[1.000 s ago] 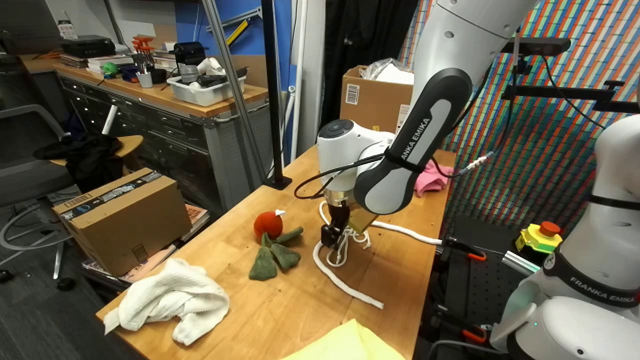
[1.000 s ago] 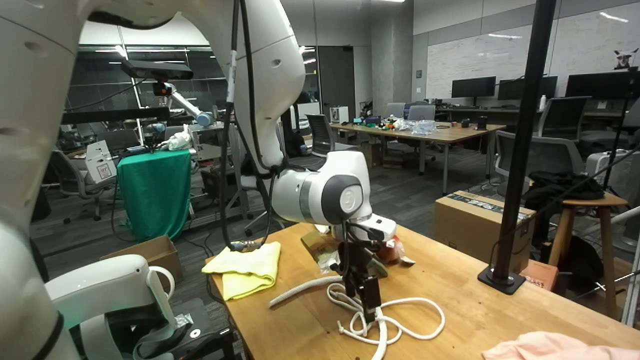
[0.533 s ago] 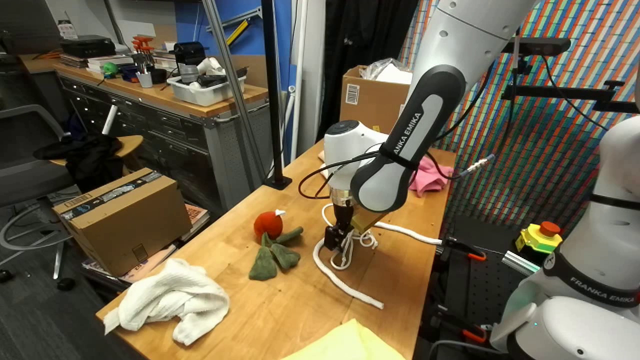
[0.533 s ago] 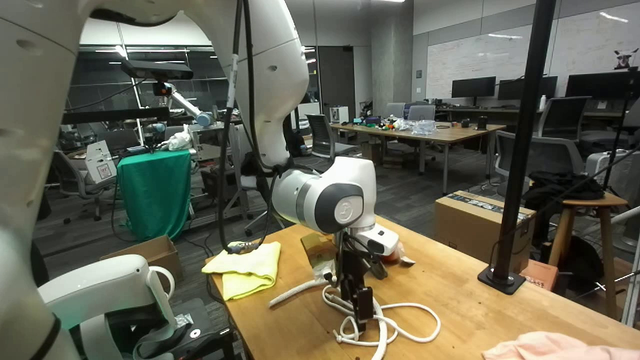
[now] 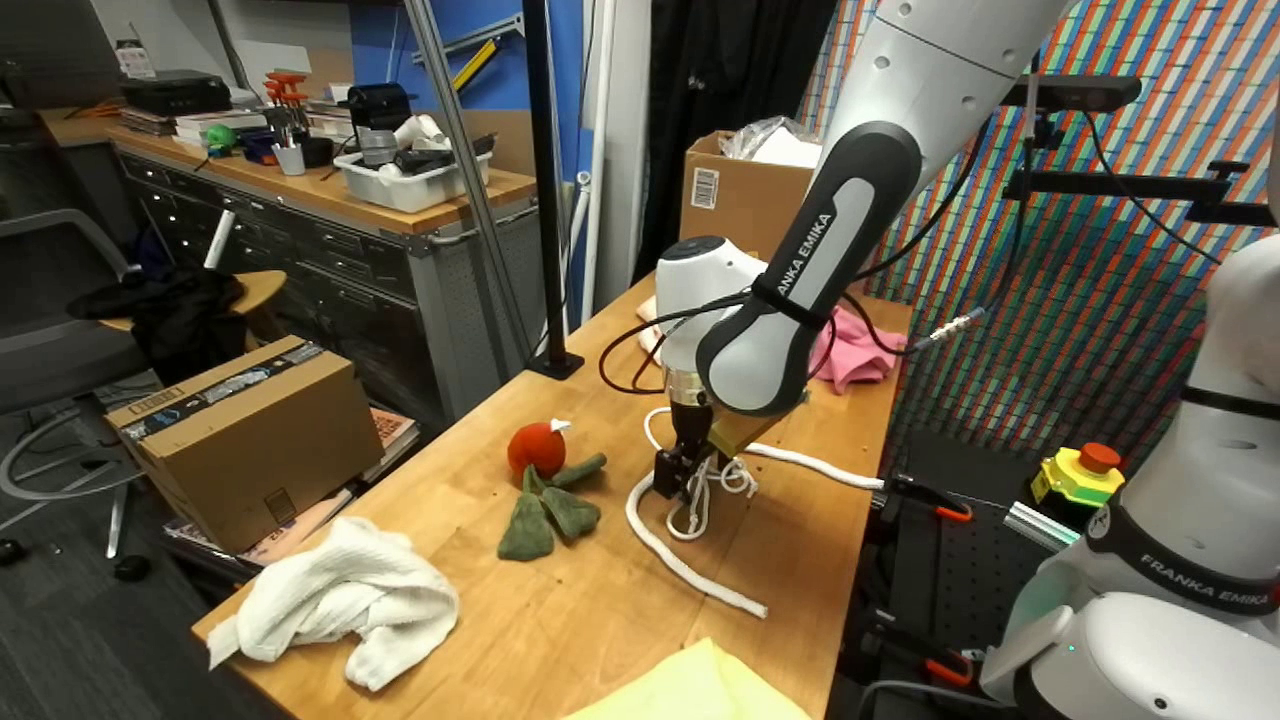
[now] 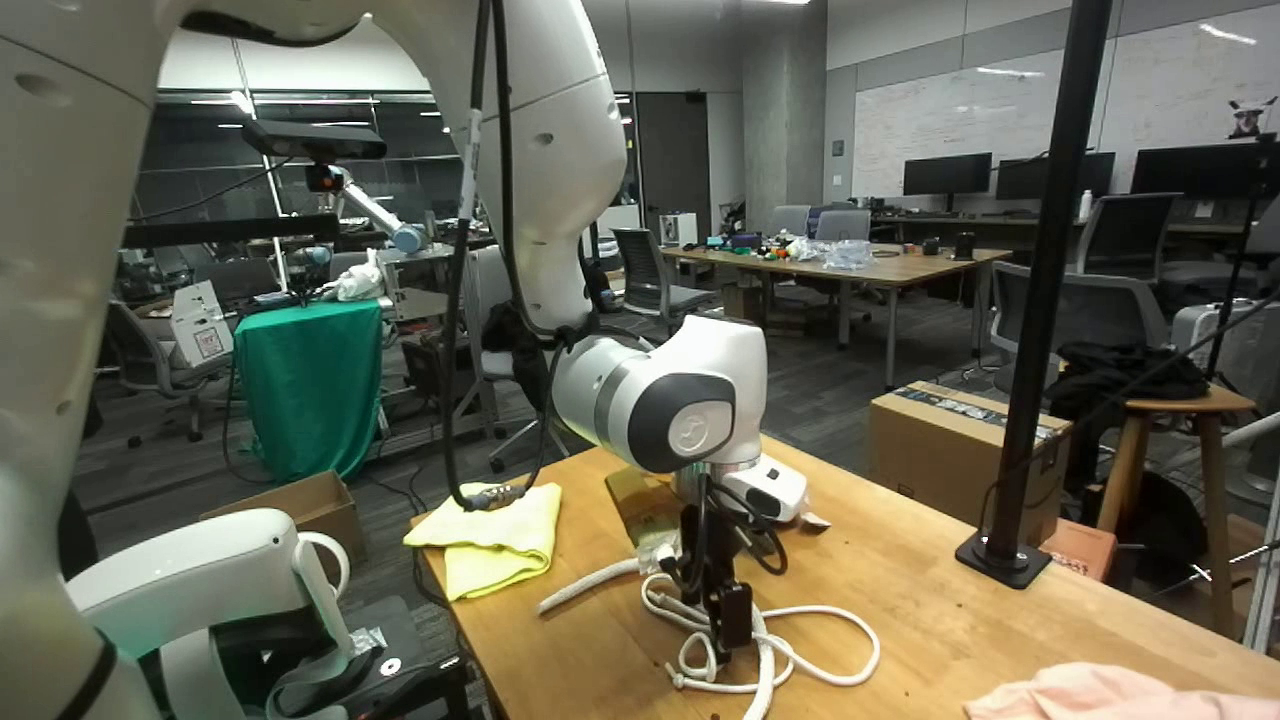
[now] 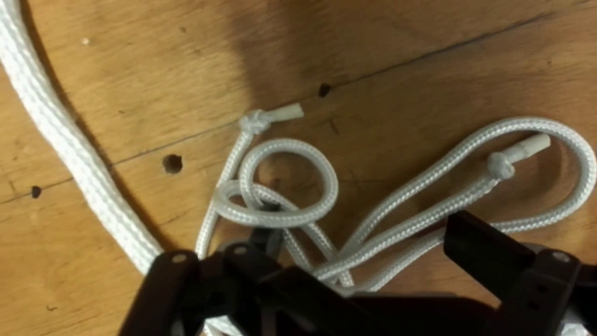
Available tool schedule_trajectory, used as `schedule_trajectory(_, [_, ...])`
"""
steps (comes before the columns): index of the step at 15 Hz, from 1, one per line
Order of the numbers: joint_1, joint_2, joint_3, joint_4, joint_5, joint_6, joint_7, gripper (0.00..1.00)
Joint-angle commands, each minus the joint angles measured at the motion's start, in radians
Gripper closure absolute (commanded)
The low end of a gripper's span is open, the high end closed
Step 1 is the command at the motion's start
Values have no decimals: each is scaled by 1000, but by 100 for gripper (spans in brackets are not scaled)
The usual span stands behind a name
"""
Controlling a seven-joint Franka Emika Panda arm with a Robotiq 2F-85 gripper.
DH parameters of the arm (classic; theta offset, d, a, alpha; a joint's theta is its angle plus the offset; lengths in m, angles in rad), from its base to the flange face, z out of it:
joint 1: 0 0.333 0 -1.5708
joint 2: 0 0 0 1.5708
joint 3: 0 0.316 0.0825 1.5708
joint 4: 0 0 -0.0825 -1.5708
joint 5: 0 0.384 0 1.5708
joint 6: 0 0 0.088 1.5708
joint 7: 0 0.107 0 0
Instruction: Separate the objects on the heap
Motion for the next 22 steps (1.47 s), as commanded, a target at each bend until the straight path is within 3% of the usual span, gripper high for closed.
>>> schedule_trajectory(1, [-26,-8,22,-16,36,15,-58,27])
schedule_trajectory(4, [-29,-10,25,-16,43,12,-73,27])
schedule_trajectory(13, [-17,-60,16,-33,14,10,-101,95])
schedule_trajectory(15, [-23,-80,23,-38,17,-3,-121,98])
schedule_trajectory(17, [-24,-116,21,-49,4,-35,-145,94])
schedule_trajectory(22, [-18,-248,6,-76,-102,-144,-180,95])
